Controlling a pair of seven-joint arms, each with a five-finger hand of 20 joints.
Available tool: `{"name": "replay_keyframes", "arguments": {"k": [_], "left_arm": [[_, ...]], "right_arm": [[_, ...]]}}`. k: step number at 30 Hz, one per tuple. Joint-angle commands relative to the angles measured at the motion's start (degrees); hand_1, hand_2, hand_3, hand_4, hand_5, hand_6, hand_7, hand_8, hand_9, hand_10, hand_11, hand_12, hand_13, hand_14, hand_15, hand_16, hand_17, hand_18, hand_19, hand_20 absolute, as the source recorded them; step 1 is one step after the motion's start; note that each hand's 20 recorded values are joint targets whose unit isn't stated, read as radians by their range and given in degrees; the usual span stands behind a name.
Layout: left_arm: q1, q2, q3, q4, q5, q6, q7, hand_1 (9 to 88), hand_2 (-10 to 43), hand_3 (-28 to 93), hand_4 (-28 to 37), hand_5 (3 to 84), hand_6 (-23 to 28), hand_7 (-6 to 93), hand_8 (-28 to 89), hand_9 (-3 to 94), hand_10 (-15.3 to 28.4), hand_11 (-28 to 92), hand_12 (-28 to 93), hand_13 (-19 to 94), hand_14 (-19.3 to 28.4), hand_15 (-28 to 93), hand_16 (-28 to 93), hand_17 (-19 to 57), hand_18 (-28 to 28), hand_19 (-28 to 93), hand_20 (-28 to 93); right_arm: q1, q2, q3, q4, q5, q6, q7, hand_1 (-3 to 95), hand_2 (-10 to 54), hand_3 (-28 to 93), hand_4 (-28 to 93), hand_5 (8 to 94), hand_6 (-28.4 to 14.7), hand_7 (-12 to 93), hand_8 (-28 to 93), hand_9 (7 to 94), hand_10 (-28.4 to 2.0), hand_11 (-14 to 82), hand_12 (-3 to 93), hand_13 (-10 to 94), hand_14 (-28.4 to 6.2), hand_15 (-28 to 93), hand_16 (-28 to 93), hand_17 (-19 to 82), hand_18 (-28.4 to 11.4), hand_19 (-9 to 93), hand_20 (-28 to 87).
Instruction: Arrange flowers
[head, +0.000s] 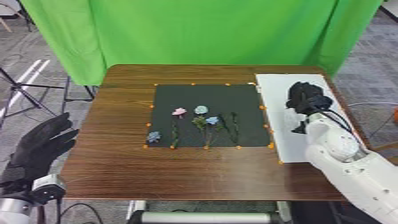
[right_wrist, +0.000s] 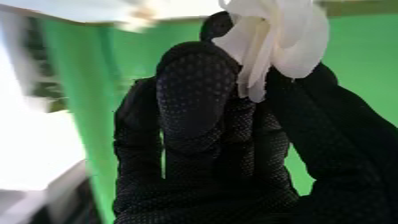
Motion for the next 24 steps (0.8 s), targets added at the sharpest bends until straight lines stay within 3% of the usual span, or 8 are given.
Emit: {"name": "replay_keyframes", "arguments": {"k": [1,17,24], "left_arm": [[-0.95,0.37,0.24,0.21,0.05,-1.07,-1.23,27.4,0.5,72,-26.6,29.7,2.2,24.9,-13,24.9,11.1,24,16,22,14.0,32,1,-8.3,19.5,43,9],[-0.86,0.2,0.48,0.3,0.04,-0.85,-1.52,27.4,0.5,72,-26.7,29.8,2.3,24.8,-13,24.9,11.1,24,16,22,14.0,32,1,-8.3,19.5,43,9],[-0.77,0.46,0.58,0.26,-0.05,-0.7,-1.28,27.4,0.6,72,-26.6,29.9,2.3,24.7,-13,24.9,11.0,24,16,21,14.0,32,1,-8.4,19.5,43,9]], "right_arm": [[5.25,-6.29,-7.04,-5.09,-4.27,2.99,-6.61,49.5,-9.5,83,-28,73.2,2.8,46,-4,88.2,-4.6,17.4,49.9,84,-1.0,53,30,32,-17.4,80,46],[15.09,-13.23,-18.93,6.96,-12.21,5.43,-4.8,49.5,-9.5,82,-28,72.0,3.1,47,-5,87.4,-4.7,16.1,49.1,82,-0.4,52,33,31,-16.8,78,47],[16.56,-13.53,-20.81,8.64,-14.75,4.85,-2.53,49.7,-9.5,82,-28,70.8,3.2,47,-5,86.0,-5.0,15.8,49.4,79,-0.1,52,35,29,-16.6,77,47]]}}
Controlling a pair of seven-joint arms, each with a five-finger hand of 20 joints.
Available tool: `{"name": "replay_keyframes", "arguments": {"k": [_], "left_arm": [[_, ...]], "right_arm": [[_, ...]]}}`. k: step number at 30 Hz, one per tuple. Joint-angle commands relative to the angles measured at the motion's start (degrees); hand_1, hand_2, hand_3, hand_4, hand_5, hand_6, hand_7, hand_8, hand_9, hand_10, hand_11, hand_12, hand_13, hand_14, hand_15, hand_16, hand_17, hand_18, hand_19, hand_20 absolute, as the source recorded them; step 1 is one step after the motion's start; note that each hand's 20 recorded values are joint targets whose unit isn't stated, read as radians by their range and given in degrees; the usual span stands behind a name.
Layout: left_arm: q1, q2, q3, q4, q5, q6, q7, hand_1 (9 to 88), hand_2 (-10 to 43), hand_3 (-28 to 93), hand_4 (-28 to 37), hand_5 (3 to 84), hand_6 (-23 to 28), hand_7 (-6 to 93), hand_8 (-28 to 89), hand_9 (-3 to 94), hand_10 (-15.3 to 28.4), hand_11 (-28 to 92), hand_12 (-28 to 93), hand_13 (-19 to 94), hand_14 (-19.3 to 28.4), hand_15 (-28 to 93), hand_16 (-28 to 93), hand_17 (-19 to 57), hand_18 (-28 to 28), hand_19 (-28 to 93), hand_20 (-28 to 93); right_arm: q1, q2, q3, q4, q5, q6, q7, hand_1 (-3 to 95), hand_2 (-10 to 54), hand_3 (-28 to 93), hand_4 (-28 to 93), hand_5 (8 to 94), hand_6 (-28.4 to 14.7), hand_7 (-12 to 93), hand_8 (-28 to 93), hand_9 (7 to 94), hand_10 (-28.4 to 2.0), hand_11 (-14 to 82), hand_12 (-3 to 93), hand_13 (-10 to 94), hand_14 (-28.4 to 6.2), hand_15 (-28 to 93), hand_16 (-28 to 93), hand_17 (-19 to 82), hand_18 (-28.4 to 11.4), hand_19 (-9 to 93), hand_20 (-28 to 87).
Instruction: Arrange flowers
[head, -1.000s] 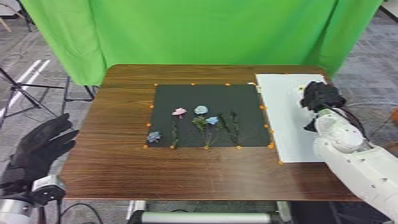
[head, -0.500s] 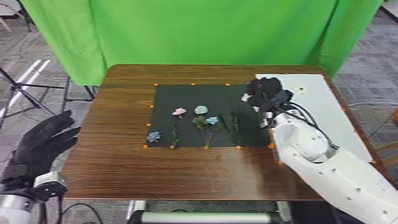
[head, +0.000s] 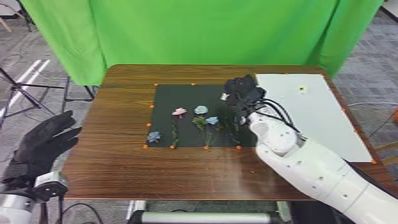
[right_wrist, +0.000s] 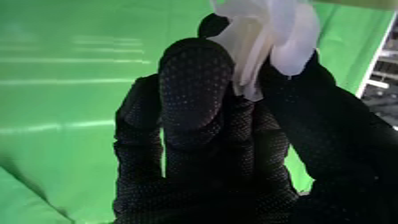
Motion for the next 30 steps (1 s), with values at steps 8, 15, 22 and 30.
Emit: {"name": "replay_keyframes", "arguments": {"k": [8,15,22,30], "left_arm": [[0.7,-0.22,-0.05,0.03,0.0,-0.27,-0.23,27.4,0.6,72,-26.6,29.9,2.3,24.7,-13,24.9,11.1,24,16,21,14.0,32,1,-8.4,19.5,43,9],[0.62,-0.35,0.02,0.09,-0.01,-0.28,-0.29,27.4,0.6,72,-26.6,29.8,2.3,24.7,-13,25.0,11.1,24,16,21,14.0,32,1,-8.3,19.5,43,9],[0.73,-0.54,-0.1,0.1,0.08,-0.4,-0.39,27.3,0.4,72,-26.6,29.8,2.3,24.7,-13,25.0,11.0,24,16,22,14.0,32,1,-8.4,19.5,43,9],[0.75,-0.64,-0.2,0.04,0.07,-0.26,-0.45,27.4,0.5,72,-26.7,29.7,2.3,24.7,-13,25.0,11.1,24,16,22,14.0,32,1,-8.4,19.5,43,9]], "right_arm": [[0.7,-0.35,0.65,0.38,-2.11,-1.74,0.7,43.6,-9.5,79,-28,66.5,4.0,45,-7,80.8,-5.3,15.2,45.0,75,-0.8,53,33,26,-16.9,75,49],[-0.02,-0.19,1.23,-0.04,-2.17,-4.7,0.43,37.3,-9.5,80,-28,62.8,4.2,39,-7,73.3,-7.0,25.6,30.0,72,-2.1,53,26,23,-17.7,74,50],[-0.73,0.11,2.36,-0.43,-1.88,-7.82,-0.56,34.2,-9.5,83,-28,60.9,4.2,36,-8,69.6,-7.7,29.4,24.4,70,-2.6,54,26,22,-17.9,73,51],[-1.45,0.35,3.64,-1.05,-1.26,-8.53,-0.87,30.1,-9.5,84,-28,59.2,4.9,36,-19,67.1,-7.7,29.9,23.9,67,-2.5,54,26,20,-18.2,72,51]]}}
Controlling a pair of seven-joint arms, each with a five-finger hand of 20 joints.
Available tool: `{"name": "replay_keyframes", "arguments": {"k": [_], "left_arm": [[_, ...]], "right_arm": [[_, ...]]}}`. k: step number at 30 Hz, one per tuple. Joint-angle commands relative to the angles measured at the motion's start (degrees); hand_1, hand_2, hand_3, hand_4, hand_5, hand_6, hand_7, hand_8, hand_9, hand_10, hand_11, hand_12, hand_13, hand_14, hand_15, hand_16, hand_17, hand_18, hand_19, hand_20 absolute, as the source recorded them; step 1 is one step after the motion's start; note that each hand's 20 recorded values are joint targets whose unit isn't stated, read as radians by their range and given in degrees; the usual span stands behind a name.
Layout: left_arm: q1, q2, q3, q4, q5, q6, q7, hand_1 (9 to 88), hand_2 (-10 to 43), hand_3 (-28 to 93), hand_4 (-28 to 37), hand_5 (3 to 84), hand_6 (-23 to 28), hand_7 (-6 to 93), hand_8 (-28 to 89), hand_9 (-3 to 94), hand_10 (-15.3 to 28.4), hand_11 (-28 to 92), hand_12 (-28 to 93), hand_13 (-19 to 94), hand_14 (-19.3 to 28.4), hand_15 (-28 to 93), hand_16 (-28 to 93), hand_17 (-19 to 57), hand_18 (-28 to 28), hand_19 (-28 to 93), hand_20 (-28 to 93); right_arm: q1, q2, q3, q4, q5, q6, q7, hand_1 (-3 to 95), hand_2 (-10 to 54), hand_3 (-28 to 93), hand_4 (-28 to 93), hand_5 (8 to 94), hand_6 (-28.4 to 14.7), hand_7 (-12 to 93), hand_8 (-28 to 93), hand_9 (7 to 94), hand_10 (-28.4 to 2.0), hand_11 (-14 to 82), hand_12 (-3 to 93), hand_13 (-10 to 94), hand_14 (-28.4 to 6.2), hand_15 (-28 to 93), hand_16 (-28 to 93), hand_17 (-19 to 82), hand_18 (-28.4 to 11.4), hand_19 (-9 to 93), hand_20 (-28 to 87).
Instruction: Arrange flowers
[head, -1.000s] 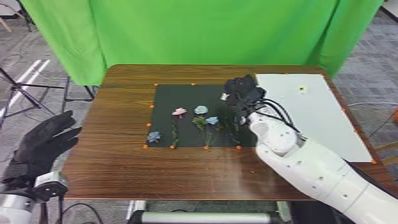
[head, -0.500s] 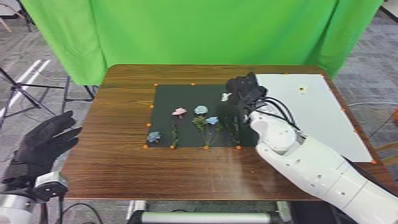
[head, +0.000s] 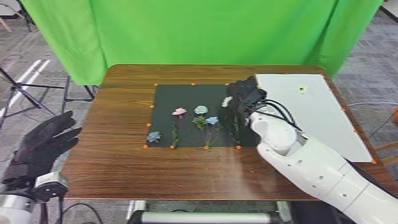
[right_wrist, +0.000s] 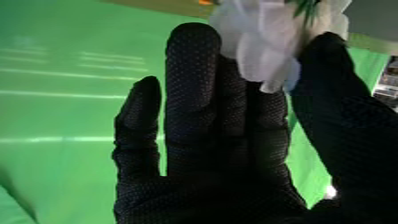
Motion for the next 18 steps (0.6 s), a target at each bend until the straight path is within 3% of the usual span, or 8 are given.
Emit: {"name": "replay_keyframes", "arguments": {"k": [1,8,14,18], "left_arm": [[0.65,-0.56,-0.2,0.03,0.05,-0.28,-0.41,27.3,0.5,72,-26.7,29.7,2.2,24.7,-13,25.0,11.0,24,16,22,14.0,32,1,-8.4,19.5,43,9],[0.78,-0.93,-0.25,-0.03,0.19,-0.42,-0.28,27.3,0.5,72,-26.7,29.7,2.2,24.8,-13,25.0,11.1,24,16,22,14.0,32,1,-8.4,19.5,43,9],[0.96,-1.13,-0.18,-0.2,0.25,-0.27,0.03,27.1,0.4,72,-26.9,29.8,2.3,24.7,-13,25.0,11.1,24,16,22,14.0,32,1,-8.4,19.5,43,9],[1.16,-1.29,-0.14,-0.33,0.17,0.04,0.29,27.1,0.4,72,-26.9,29.8,2.3,24.7,-13,25.1,11.1,24,16,22,14.0,32,1,-8.4,19.5,43,9]], "right_arm": [[-0.77,0.64,1.5,-1.17,0.4,-0.29,-0.83,29.8,-9.5,84,-28,58.9,4.8,36,-19,67.0,-7.7,30.0,23.9,67,-2.6,54,26,20,-18.3,72,51],[-2.28,1.51,5.11,-3.86,1.93,-2.77,-1.72,25.8,-9.5,83,-28,56.6,3.6,35,-19,63.5,-8.2,29.9,24.6,64,-3.4,55,26,18,-19.0,72,52],[-4.01,3.56,8.82,-6.54,3.86,-3.66,-1.72,23.1,-9.5,80,-28,49.4,1.8,34,-18,55.0,-8.7,28.9,24.0,58,-4.8,54,24,15,-20.0,71,53],[-3.61,5.3,10.25,-5.98,4.41,-5.12,4.1,18.7,-9.5,82,-28,45.2,0.1,32,-17,49.2,-9.6,27.0,24.1,53,-6.3,51,23,14,-20.0,70,54]]}}
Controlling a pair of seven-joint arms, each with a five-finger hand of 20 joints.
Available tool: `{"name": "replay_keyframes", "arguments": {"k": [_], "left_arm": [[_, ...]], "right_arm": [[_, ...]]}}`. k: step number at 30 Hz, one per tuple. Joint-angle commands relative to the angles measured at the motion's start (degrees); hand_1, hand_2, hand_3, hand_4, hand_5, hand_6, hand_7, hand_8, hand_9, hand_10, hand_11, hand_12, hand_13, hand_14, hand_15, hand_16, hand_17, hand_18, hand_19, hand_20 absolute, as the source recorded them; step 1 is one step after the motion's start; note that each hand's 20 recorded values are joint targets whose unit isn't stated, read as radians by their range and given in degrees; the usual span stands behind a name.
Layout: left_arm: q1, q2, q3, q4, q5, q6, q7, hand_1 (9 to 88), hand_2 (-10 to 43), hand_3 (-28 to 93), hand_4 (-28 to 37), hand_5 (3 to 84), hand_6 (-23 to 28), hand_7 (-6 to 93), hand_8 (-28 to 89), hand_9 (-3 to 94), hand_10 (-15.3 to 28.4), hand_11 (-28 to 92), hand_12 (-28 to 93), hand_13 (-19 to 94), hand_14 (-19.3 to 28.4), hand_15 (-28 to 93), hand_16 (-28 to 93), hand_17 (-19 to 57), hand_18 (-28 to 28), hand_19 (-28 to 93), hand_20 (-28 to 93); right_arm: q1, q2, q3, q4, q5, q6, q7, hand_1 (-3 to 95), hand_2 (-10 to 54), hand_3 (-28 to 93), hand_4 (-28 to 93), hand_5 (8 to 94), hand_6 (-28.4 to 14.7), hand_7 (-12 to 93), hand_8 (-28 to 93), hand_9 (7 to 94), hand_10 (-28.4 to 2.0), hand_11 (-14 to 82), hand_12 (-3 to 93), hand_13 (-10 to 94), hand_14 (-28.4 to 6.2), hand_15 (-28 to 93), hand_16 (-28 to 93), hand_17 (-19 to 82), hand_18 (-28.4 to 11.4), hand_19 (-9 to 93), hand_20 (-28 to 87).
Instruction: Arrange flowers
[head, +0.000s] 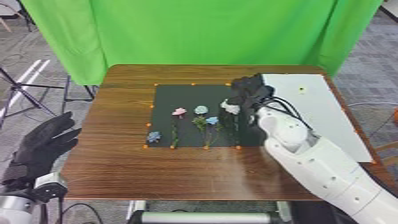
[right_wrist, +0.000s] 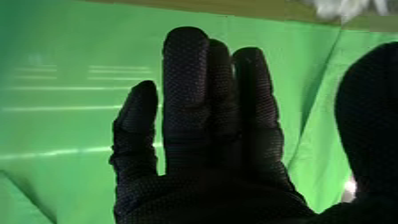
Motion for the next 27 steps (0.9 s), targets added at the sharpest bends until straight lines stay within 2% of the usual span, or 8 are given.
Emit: {"name": "replay_keyframes", "arguments": {"k": [1,3,6,8,12,16,22,27], "left_arm": [[1.07,-0.69,-0.14,-0.32,0.0,0.05,0.33,27.1,0.4,72,-26.9,29.8,2.3,24.7,-13,25.1,11.1,24,16,22,14.0,32,1,-8.4,19.5,43,9],[1.21,-0.73,-0.17,-0.39,0.09,0.2,0.41,27.1,0.4,72,-26.8,29.8,2.3,24.7,-13,25.1,11.1,24,16,22,14.0,32,1,-8.4,19.5,43,9],[1.32,-0.77,-0.17,-0.4,0.02,0.4,0.48,27.1,0.4,72,-26.8,29.8,2.3,24.7,-13,25.2,11.2,24,16,21,14.0,32,1,-8.3,19.5,43,9],[1.33,-0.88,-0.13,-0.45,-0.01,0.35,0.43,27.1,0.5,72,-26.9,29.8,2.3,24.7,-13,25.2,11.2,24,16,22,14.1,32,1,-8.4,19.5,43,9],[1.43,-1.07,-0.15,-0.5,0.08,0.31,0.45,27.2,0.5,72,-26.9,29.8,2.3,24.6,-13,25.2,11.2,24,16,21,14.1,32,1,-8.3,19.5,43,9],[1.42,-0.99,-0.2,-0.44,0.04,0.23,0.35,27.2,0.6,72,-26.9,29.9,2.3,24.6,-13,25.3,11.2,24,16,21,14.1,32,1,-8.3,19.4,43,9],[1.13,-0.84,0.47,-0.29,-0.05,-0.02,0.1,27.2,0.7,72,-26.8,30.1,2.4,24.7,-13,25.4,11.2,25,16,22,14.1,32,1,-8.4,19.5,43,9],[1.27,-0.76,0.31,-0.27,-0.07,-0.06,-0.01,27.2,0.7,72,-26.8,30.1,2.4,24.7,-13,25.5,11.2,25,16,21,14.2,32,1,-8.4,19.4,43,9]], "right_arm": [[0.63,4.09,2.54,0.44,0.55,-0.95,8.22,17.7,-9.5,84,-28,43.2,-0.8,31,-16,46.5,-10.4,26.3,24.5,49,-6.8,49,22,13,-19.8,70,54],[1.52,4.84,2.37,2.33,0.23,-1.47,12.11,18.5,-9.5,85,-28,39.6,-1.9,30,-15,41.9,-11.7,25.5,25.1,43,-7.7,47,21,12,-19.5,68,52],[2.73,5.08,2.97,4.7,2.49,-6.34,18.37,22.9,-9.5,89,-28,31.2,-3.5,28,-13,30.6,-13.8,20.6,26.0,32,-10.3,38,19,9,-19.0,62,46],[2.86,5.39,3.81,6.29,4.12,-7.83,19.62,24.9,-8.9,89,-27,24.2,-6.4,24,-10,21.5,-16.0,13.7,27.7,25,-12.7,29,22,6,-18.8,58,39],[2.5,5.7,4.54,8.47,5.17,-8.21,20.91,26.8,-7.5,89,-27,16.8,-9.8,16,-6,13.6,-17.4,4.1,30.0,20,-14.9,13,26,5,-18.8,53,28],[2.14,5.79,5.08,9.97,6.5,-8.97,18.32,27.4,-7.9,89,-27,16.4,-10.1,15,-5,13.4,-17.1,2.3,29.5,22,-15.8,6,25,5,-18.8,51,25],[3.19,5.19,4.8,13.38,7.86,-12.86,13.63,28.5,-6.3,90,-27,18.2,-8.6,19,-8,19.4,-14.2,6.4,25.9,34,-8.1,9,25,7,-17.7,50,22],[5.42,4.99,2.99,16.69,10.69,-12.64,12.17,28.4,-4.6,91,-27,19.7,-7.7,23,-10,22.1,-14.1,7.8,23.7,36,-7.0,10,24,7,-17.3,50,21]]}}
